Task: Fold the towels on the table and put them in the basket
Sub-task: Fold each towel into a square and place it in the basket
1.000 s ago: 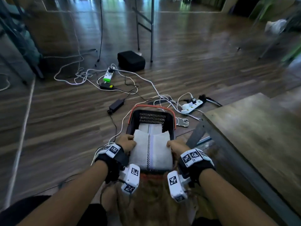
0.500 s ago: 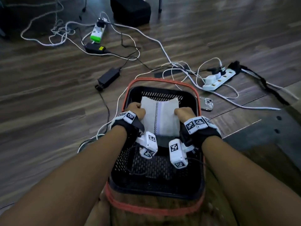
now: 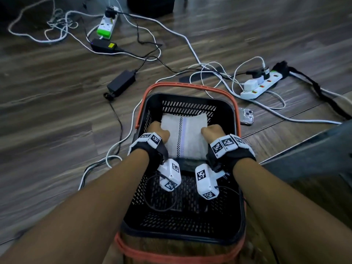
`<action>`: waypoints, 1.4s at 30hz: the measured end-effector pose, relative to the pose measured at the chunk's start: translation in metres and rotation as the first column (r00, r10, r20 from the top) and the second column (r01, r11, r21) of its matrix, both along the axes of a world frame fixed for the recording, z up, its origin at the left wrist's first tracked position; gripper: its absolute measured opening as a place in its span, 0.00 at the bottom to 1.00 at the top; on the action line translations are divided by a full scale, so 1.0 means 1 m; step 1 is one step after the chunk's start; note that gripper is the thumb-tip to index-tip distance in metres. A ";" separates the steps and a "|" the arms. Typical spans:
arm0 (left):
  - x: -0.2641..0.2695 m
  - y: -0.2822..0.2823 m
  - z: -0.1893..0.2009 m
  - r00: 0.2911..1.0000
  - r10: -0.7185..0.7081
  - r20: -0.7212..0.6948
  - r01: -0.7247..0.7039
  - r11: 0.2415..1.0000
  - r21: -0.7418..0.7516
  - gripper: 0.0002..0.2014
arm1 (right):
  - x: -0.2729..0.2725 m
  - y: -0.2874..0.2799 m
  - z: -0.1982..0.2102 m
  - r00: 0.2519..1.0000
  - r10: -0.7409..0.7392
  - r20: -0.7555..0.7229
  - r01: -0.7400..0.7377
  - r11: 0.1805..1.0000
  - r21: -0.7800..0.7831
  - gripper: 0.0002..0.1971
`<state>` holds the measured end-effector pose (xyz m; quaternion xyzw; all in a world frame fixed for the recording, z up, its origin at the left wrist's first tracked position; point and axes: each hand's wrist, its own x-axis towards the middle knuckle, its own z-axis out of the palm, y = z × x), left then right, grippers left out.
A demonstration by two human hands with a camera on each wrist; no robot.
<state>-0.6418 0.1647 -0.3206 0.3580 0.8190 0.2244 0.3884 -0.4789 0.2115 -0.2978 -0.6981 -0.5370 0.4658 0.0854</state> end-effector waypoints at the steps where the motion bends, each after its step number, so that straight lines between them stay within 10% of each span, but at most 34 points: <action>1: 0.001 -0.001 0.000 1.000 0.003 -0.015 -0.003 1.000 -0.003 0.06 | 0.001 -0.001 -0.001 1.000 0.012 0.007 -0.012 1.000 0.001 0.15; 5: 0.008 -0.003 -0.004 0.998 0.026 -0.055 -0.025 1.000 0.012 0.18 | -0.005 -0.003 -0.002 0.995 0.044 0.093 -0.053 0.994 0.091 0.06; 10: 0.022 -0.006 -0.013 0.959 -0.090 -0.269 0.141 0.974 0.176 0.27 | -0.015 -0.020 -0.012 0.858 0.194 0.475 -0.418 0.802 0.427 0.24; 16: 0.024 -0.007 -0.047 0.850 -0.373 -0.373 0.401 0.916 -0.002 0.28 | -0.016 -0.029 -0.056 0.756 0.316 0.574 -0.548 0.784 0.291 0.29; 26: 0.031 -0.013 -0.067 0.802 -0.388 -0.454 0.428 0.904 -0.016 0.28 | -0.013 -0.034 -0.079 0.766 0.354 0.537 -0.545 0.800 0.252 0.31; 34: 0.033 -0.044 0.042 0.654 -0.660 -0.370 0.524 0.748 -0.408 0.20 | 0.003 -0.048 0.025 0.602 0.622 0.501 -0.681 0.727 -0.083 0.18; 42: 0.054 -0.114 0.212 0.647 -0.590 -0.483 0.560 0.798 -0.223 0.20 | 0.055 -0.120 0.203 0.577 0.628 0.522 -0.731 0.682 -0.012 0.23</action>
